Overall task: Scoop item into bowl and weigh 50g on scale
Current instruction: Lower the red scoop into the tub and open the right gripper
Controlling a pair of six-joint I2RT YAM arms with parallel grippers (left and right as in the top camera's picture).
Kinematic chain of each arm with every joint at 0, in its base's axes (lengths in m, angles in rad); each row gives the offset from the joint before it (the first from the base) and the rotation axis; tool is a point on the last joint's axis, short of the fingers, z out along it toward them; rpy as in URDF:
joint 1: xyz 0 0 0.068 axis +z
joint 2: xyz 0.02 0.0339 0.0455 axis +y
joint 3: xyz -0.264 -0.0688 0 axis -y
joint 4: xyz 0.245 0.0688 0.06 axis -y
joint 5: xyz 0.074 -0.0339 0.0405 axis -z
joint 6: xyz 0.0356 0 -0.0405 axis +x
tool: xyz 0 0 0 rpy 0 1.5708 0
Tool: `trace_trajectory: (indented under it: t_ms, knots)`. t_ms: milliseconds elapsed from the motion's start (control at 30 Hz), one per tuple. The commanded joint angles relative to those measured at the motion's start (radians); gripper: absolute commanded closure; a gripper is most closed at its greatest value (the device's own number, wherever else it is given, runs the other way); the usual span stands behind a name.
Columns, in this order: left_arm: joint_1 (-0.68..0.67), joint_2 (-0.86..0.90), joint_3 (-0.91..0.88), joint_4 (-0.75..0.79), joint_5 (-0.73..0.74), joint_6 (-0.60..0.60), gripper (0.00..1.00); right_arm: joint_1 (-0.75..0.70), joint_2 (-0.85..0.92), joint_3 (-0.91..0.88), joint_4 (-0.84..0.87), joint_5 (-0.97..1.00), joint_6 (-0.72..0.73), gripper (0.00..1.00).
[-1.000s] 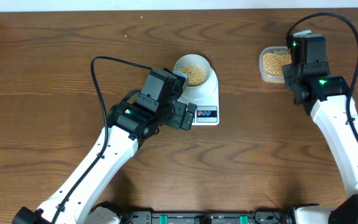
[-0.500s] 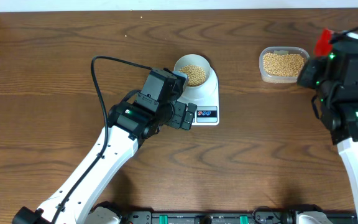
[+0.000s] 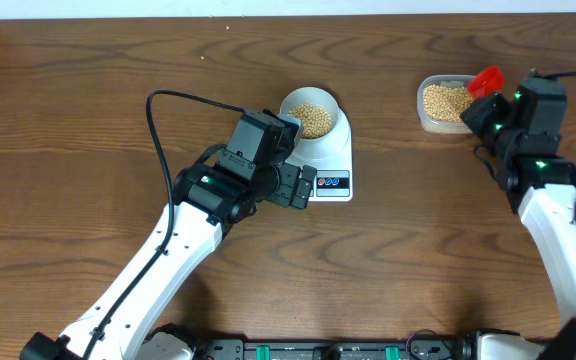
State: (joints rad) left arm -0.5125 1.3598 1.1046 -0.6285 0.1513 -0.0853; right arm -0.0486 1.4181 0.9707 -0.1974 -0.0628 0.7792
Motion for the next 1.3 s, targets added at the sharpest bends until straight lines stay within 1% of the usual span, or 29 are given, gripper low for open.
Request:
trace_trajectory:
  t_ms: [0, 33, 67, 200, 233, 267, 300, 333, 400, 433, 467, 633, 867, 1133, 1200, 1267]
  knots:
    - [-0.002, 0.006, -0.008, -0.004, -0.006, -0.002, 0.03, -0.004, 0.039, -0.006, 0.011, -0.027, 0.047, 0.96]
    - [-0.002, 0.006, -0.008, -0.004, -0.006, -0.002, 0.02, -0.004, 0.049, -0.006, 0.011, -0.027, 0.047, 0.96]
    - [-0.002, 0.006, -0.008, -0.004, -0.006, -0.002, 0.02, -0.004, 0.061, -0.007, 0.011, -0.027, 0.047, 0.92]
    - [-0.002, 0.006, -0.008, -0.004, -0.006, -0.002, 0.02, -0.004, 0.111, -0.007, 0.010, -0.061, 0.042, 0.73]
    - [-0.002, 0.006, -0.008, -0.004, -0.006, -0.002, 0.02, -0.004, 0.123, -0.007, 0.010, -0.085, 0.034, 0.64]
    - [-0.002, 0.006, -0.008, -0.004, -0.006, -0.002, 0.02, -0.004, 0.131, -0.007, 0.010, -0.109, 0.023, 0.50]
    - [-0.002, 0.006, -0.008, -0.004, -0.006, -0.002, 0.02, -0.004, 0.135, -0.007, 0.008, -0.129, 0.011, 0.40]
    - [-0.002, 0.006, -0.008, -0.004, -0.006, -0.002, 0.02, -0.004, 0.135, -0.007, 0.006, -0.150, -0.001, 0.34]
    - [-0.002, 0.006, -0.008, -0.004, -0.006, -0.002, 0.03, -0.005, 0.129, -0.007, 0.003, -0.180, -0.032, 0.18]
    - [-0.002, 0.006, -0.008, -0.004, -0.006, -0.002, 0.02, -0.007, 0.122, -0.007, 0.003, -0.196, -0.041, 0.03]
    - [-0.002, 0.006, -0.008, -0.004, -0.006, -0.002, 0.02, -0.010, 0.111, -0.007, 0.000, -0.212, -0.045, 0.01]
    - [-0.002, 0.006, -0.008, -0.004, -0.006, -0.002, 0.02, -0.023, 0.032, -0.007, -0.026, -0.224, -0.089, 0.01]
    - [-0.002, 0.006, -0.008, -0.004, -0.006, -0.002, 0.02, -0.050, -0.087, -0.007, -0.117, -0.219, -0.161, 0.01]
    - [-0.002, 0.006, -0.008, -0.004, -0.006, -0.002, 0.02, -0.083, -0.105, -0.007, -0.211, -0.221, -0.208, 0.01]
    - [-0.002, 0.006, -0.008, -0.004, -0.006, -0.002, 0.03, -0.083, -0.106, -0.007, -0.211, -0.263, -0.253, 0.01]
    - [-0.002, 0.006, -0.008, -0.004, -0.006, -0.002, 0.03, -0.083, -0.112, -0.006, -0.212, -0.344, -0.305, 0.01]
